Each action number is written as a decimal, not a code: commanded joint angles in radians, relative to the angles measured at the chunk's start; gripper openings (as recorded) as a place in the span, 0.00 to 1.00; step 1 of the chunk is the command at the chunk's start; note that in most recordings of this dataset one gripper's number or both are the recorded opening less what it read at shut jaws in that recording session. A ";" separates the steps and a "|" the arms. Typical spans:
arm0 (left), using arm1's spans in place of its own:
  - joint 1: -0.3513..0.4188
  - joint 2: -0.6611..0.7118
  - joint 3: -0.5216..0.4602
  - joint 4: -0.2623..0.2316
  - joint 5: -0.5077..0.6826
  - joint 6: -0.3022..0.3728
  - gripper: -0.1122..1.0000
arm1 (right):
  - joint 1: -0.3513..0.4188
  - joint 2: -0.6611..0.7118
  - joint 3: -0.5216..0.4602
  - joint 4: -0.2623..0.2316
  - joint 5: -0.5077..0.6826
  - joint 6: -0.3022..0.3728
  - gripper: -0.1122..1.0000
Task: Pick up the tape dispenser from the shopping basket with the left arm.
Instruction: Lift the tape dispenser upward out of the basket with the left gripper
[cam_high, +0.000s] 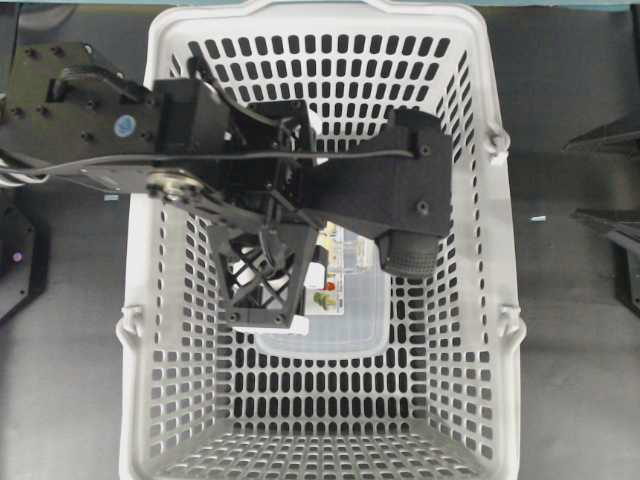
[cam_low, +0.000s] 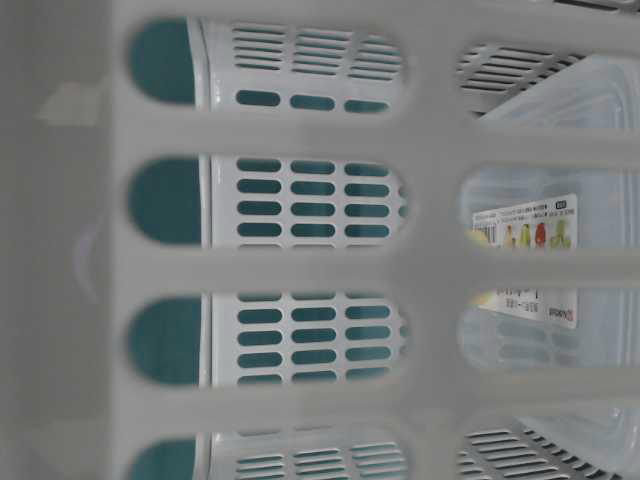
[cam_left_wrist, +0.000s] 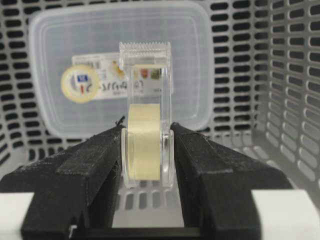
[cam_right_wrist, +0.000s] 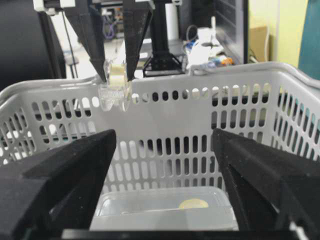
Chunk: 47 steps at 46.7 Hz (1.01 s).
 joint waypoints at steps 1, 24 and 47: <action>-0.003 -0.012 -0.025 0.003 0.002 -0.002 0.37 | 0.000 0.005 -0.008 0.005 -0.005 0.000 0.77; -0.002 -0.003 -0.006 0.003 0.003 -0.005 0.37 | 0.000 0.005 -0.008 0.003 -0.005 -0.003 0.77; -0.002 -0.002 0.012 0.003 0.005 -0.002 0.37 | -0.002 0.005 -0.008 0.003 -0.003 -0.005 0.77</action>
